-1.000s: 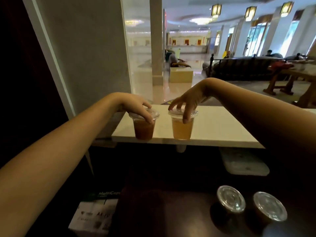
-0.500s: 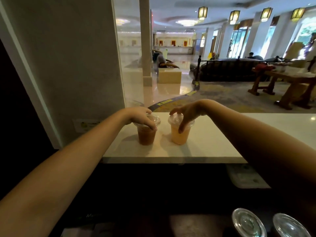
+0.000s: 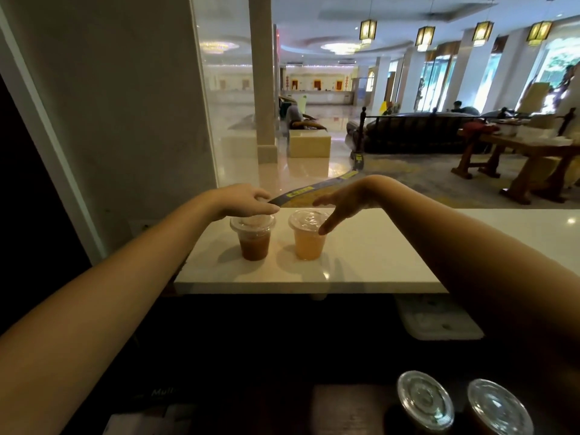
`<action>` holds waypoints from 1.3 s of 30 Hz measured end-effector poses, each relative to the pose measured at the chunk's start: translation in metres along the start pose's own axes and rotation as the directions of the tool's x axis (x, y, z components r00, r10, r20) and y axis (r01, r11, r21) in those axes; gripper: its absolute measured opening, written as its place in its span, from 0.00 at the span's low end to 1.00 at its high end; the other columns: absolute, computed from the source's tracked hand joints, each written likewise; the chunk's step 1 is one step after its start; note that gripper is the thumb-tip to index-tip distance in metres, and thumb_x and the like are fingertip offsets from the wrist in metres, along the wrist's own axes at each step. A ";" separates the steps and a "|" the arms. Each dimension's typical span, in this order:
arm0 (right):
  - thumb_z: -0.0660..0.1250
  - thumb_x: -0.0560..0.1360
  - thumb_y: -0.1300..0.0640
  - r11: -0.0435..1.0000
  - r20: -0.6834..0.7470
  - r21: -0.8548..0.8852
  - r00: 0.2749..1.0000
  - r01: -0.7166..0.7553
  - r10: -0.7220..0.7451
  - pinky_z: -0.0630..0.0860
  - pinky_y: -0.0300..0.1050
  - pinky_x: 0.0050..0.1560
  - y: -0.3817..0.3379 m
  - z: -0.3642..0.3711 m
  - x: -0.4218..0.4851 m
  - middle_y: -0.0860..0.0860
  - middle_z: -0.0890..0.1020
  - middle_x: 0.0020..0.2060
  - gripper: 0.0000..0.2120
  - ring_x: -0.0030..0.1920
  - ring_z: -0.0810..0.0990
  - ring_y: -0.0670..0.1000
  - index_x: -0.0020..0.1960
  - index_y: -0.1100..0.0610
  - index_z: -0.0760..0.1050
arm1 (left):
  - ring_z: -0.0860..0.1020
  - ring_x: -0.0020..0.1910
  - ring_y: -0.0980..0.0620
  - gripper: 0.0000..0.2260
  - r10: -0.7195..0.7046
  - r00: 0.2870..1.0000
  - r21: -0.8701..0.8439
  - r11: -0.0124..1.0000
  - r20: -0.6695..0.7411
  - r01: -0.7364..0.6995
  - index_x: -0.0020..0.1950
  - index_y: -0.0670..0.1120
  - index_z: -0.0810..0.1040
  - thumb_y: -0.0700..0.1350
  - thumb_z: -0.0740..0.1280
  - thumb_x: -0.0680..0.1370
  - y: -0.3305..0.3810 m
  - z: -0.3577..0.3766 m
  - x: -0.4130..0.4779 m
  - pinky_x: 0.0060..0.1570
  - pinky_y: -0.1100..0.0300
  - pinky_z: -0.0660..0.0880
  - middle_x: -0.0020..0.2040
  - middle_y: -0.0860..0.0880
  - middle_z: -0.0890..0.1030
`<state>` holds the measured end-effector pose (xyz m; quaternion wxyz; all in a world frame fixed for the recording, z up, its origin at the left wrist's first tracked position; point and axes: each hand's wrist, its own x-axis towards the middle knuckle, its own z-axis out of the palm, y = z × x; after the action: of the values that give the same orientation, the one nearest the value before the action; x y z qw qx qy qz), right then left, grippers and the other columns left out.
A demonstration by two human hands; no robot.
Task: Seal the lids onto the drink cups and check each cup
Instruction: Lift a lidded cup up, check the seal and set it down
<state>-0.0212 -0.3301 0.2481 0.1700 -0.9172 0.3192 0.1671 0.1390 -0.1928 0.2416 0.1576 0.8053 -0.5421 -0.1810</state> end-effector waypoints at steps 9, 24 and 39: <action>0.65 0.76 0.50 0.994 0.248 0.090 0.968 -0.057 0.033 0.68 0.56 0.69 0.065 0.026 -0.088 0.52 0.69 0.71 0.28 0.70 0.68 0.56 0.73 0.51 0.61 | 0.72 0.63 0.49 0.23 -0.024 0.910 -0.007 1.000 0.414 0.029 0.71 0.52 0.65 0.57 0.59 0.77 0.088 0.059 -0.049 0.59 0.49 0.75 0.66 0.50 0.69; 0.65 0.76 0.49 0.967 0.376 0.076 0.905 -0.244 0.198 0.70 0.54 0.66 0.200 0.165 -0.156 0.54 0.70 0.70 0.26 0.69 0.70 0.55 0.73 0.53 0.64 | 0.74 0.61 0.48 0.26 -0.052 0.842 0.071 0.997 0.537 0.017 0.71 0.52 0.66 0.60 0.59 0.76 0.162 0.228 -0.058 0.52 0.46 0.79 0.71 0.49 0.67; 0.76 0.64 0.45 0.960 0.089 -0.081 0.957 -0.268 0.275 0.61 0.59 0.70 0.250 0.287 -0.138 0.57 0.53 0.75 0.55 0.74 0.55 0.63 0.77 0.51 0.43 | 0.57 0.72 0.36 0.52 -0.359 0.882 0.316 0.912 0.305 0.261 0.76 0.42 0.43 0.66 0.68 0.67 0.173 0.381 -0.049 0.69 0.47 0.62 0.75 0.37 0.51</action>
<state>-0.3410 -0.3219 -0.0009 0.1296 -0.8606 0.4274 0.2449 -0.1948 -0.2320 -0.0119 -0.0839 0.8495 -0.4437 -0.2728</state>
